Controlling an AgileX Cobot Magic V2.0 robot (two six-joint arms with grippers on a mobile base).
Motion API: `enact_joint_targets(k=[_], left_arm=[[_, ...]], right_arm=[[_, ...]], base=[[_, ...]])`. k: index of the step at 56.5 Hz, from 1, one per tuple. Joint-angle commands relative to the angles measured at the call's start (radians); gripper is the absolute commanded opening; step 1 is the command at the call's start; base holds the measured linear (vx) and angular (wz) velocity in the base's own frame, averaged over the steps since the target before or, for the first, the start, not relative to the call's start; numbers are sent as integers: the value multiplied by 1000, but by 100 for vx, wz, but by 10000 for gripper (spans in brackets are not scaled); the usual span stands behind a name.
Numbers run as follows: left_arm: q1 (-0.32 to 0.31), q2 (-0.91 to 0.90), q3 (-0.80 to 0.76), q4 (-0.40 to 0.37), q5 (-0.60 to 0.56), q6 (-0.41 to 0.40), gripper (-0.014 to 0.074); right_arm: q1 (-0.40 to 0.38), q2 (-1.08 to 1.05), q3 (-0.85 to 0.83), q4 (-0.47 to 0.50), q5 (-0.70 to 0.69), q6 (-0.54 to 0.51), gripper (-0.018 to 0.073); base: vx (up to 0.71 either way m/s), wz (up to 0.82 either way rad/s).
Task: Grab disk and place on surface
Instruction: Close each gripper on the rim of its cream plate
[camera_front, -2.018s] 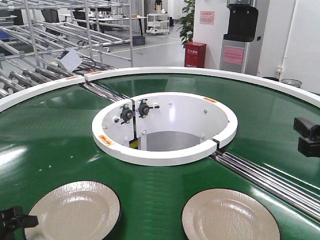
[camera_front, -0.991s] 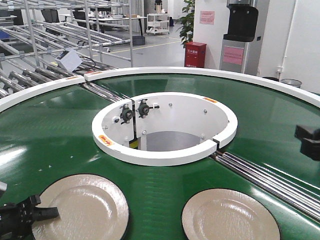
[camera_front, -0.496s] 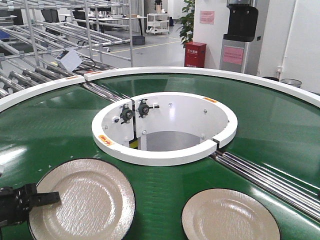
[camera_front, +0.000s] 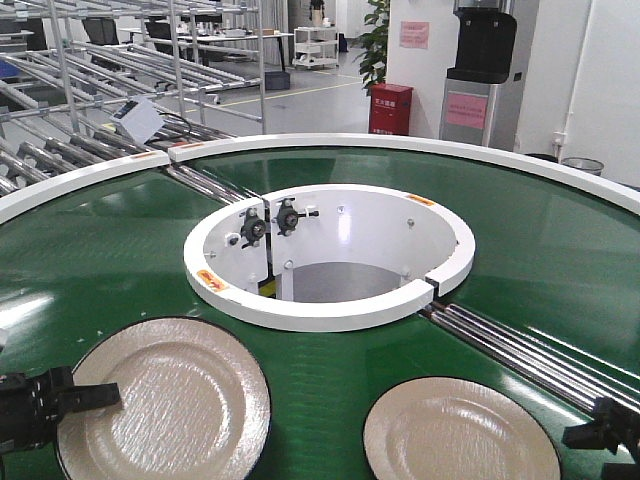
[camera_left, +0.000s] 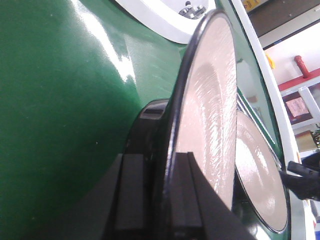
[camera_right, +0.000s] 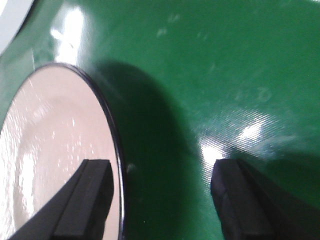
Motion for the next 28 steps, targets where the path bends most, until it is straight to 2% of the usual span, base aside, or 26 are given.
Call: enact_joint_targets(k=[1,7,12,21,25,28], left_arm=[[-6,-57,-26,-148,100,-9,-9],[-6,-57,-26,-148,98,-9,-9],[-6,-57,-26,-148,96,-9,-9],[-6,-57,-26,-148,95,-9,-9],[-6,-57,-26,-148,93,-10,-9],[-6,-57,-26,-148,90,-21,-9]], right_arm=[[-5,-11,-30,100,77,-95,481],[20,17,-30,156,86,-143,481],[78,37,-40,195,65,-192,481],[174,92,-95,259,66,-195,463],[199,112,-123,284,75,-186,367],[212,120,-135,303,78,-182,242]], base=[[0,0],[0,0],[0,0],[0,0],[0,0],[0,0]])
